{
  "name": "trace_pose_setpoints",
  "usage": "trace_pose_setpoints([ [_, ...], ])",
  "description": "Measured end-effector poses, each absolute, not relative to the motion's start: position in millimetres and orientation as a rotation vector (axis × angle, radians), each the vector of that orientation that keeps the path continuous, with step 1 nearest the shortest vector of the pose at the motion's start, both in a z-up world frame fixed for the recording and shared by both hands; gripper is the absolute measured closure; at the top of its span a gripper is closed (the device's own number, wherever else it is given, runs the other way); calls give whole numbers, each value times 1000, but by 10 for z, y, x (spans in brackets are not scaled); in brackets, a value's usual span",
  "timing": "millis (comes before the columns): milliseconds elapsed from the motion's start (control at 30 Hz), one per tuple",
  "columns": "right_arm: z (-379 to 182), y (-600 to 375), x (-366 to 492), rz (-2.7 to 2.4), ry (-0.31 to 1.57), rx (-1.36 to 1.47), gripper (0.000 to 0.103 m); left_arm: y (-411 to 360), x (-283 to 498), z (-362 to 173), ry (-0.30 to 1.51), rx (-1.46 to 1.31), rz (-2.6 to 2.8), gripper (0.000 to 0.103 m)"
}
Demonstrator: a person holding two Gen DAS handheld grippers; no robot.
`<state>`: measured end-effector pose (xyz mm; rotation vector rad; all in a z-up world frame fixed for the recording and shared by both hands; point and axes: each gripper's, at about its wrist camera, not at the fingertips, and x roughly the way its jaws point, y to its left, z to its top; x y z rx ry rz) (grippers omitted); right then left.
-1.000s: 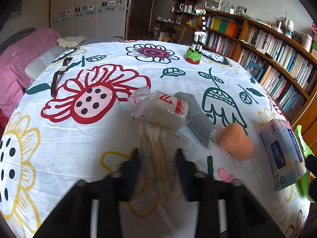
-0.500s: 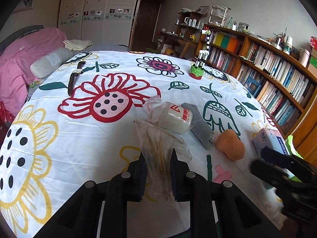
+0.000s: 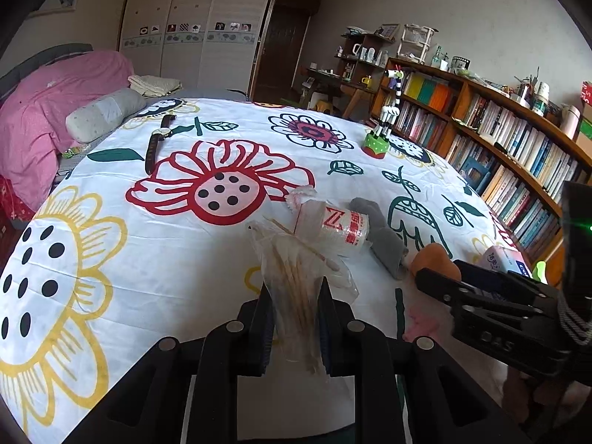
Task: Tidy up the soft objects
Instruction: 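Grasp the clear cotton-swab bag with the left tool while the right tool grasps the orange sponge, then drop the orange sponge from the right tool into the bowl while the left tool carries the swab bag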
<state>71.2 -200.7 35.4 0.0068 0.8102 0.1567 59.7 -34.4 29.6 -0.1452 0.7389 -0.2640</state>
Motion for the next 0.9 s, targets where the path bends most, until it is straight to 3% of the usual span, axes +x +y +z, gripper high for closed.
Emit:
trace_pose_setpoints([
  [200,238,-2040,838,121,829,-6,59,-384,572,274,742,-132,-275,82],
  [367,202,-2106,860,116,838,15,64,-383,572,271,746,-136,-273,82],
  [900,510,-2108,427,207,754,86,65,-408,483,315,738,-125,-273,82],
])
